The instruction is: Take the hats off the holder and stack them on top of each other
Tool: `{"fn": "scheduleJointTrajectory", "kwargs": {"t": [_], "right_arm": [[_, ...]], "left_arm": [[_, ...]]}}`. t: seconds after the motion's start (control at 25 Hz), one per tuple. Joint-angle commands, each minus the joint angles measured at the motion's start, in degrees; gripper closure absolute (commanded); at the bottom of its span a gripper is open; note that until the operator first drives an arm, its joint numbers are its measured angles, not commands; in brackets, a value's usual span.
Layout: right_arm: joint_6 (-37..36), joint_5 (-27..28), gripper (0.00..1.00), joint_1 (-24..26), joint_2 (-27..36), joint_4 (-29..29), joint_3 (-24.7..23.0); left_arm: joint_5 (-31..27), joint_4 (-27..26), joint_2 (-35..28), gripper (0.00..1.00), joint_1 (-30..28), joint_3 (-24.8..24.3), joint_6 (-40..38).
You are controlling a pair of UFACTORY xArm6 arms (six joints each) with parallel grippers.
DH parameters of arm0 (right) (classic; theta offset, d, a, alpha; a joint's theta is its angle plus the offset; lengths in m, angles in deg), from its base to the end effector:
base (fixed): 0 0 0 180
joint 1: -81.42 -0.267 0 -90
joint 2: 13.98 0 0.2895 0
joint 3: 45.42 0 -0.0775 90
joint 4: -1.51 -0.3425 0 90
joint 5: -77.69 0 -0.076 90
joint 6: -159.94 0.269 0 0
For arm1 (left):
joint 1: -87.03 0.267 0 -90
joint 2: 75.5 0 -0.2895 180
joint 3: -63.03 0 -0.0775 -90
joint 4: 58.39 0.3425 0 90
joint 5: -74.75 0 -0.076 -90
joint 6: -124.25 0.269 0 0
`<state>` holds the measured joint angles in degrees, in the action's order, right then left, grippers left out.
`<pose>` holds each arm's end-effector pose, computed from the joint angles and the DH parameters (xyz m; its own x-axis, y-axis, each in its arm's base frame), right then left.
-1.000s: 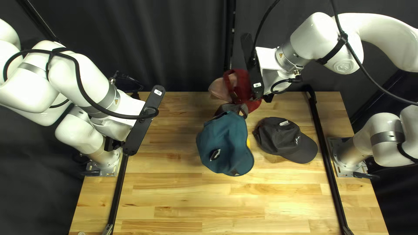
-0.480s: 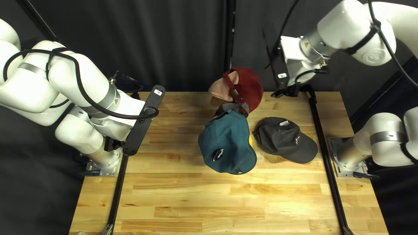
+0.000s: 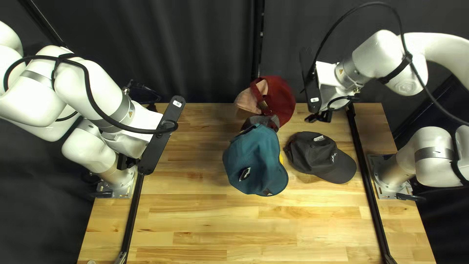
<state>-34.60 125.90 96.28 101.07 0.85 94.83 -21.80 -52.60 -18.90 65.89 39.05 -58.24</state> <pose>0.4050 -0.1057 0.3125 0.8961 0.0143 0.4436 -0.0354 -0.9940 0.1035 0.2479 -0.0660 0.3777 0.9496 -0.3085 0.0549 -0.3024 -0.9482 -0.0972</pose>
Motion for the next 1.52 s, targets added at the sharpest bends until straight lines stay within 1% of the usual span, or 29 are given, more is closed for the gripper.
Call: {"fn": "scheduleJointTrajectory", "kwargs": {"t": [0.04, 0.12, 0.16, 0.4, 0.72, 0.76, 0.8, 0.84, 0.92, 0.96, 1.04, 1.12, 1.16, 1.28, 1.4, 1.52], "right_arm": [[1.8, -2.0, 0.93, -0.2, 0.8, 0.1, -1.1], [2.4, -2.5, 0.95, -0.4, 1.1, 0.4, -1.4], [2.9, -2.8, 0.99, -0.5, 1.3, 0.6, -1.6], [4.5, -4.8, 1.0, -0.7, 2.1, 1.5, -2.8], [3.6, -5.1, 1.0, -0.5, 2.6, 0.6, -3.0], [3.2, -5.0, 0.91, -0.4, 2.6, 0.3, -2.9], [2.8, -4.9, 0.48, -0.3, 2.5, -0.1, -2.8], [2.4, -4.7, 0.38, -0.1, 2.4, -0.5, -2.7], [1.8, -4.3, 0.22, 0.1, 2.4, -1.0, -2.5], [0.8, -3.7, 0.17, 0.5, 2.9, -1.5, -2.4], [-0.9, -2.9, 0.18, 1.5, 4.5, -2.7, -2.9], [-3.9, -3.1, 0.19, 3.1, 7.2, -5.2, -4.6], [-5.8, -3.8, 0.21, 4.0, 9.2, -6.9, -6.2], [-9.4, -6.3, 0.21, 5.2, 12.8, -10.4, -9.8], [-11.7, -9.5, 0.22, 5.5, 14.4, -13.0, -12.8], [-12.4, -12.7, 0.25, 5.0, 14.9, -14.3, -14.9]], "left_arm": [[0.0, 0.0, 0.0, 0.0, 0.0, 0.0, 0.0], [0.0, 0.0, 0.0, 0.0, 0.0, 0.0, 0.0], [0.0, 0.0, 0.0, 0.0, 0.0, 0.0, 0.0], [0.0, 0.0, 0.0, 0.0, 0.0, 0.0, 0.0], [0.0, 0.0, 0.0, 0.0, 0.0, 0.0, 0.0], [0.0, 0.0, 0.0, 0.0, 0.0, 0.0, 0.0], [0.0, 0.0, 0.0, 0.0, 0.0, 0.0, 0.0], [0.0, 0.0, 0.0, 0.0, 0.0, 0.0, 0.0], [0.0, 0.0, 0.0, 0.0, 0.0, 0.0, 0.0], [0.0, 0.0, 0.0, 0.0, 0.0, 0.0, 0.0], [0.0, 0.0, 0.0, 0.0, 0.0, 0.0, 0.0], [0.0, 0.0, 0.0, 0.0, 0.0, 0.0, 0.0], [0.0, 0.0, 0.0, 0.0, 0.0, 0.0, 0.0], [0.0, 0.0, 0.0, 0.0, 0.0, 0.0, 0.0], [0.0, 0.0, 0.0, 0.0, 0.0, 0.0, 0.0], [0.0, 0.0, 0.0, 0.0, 0.0, 0.0, 0.0]]}}
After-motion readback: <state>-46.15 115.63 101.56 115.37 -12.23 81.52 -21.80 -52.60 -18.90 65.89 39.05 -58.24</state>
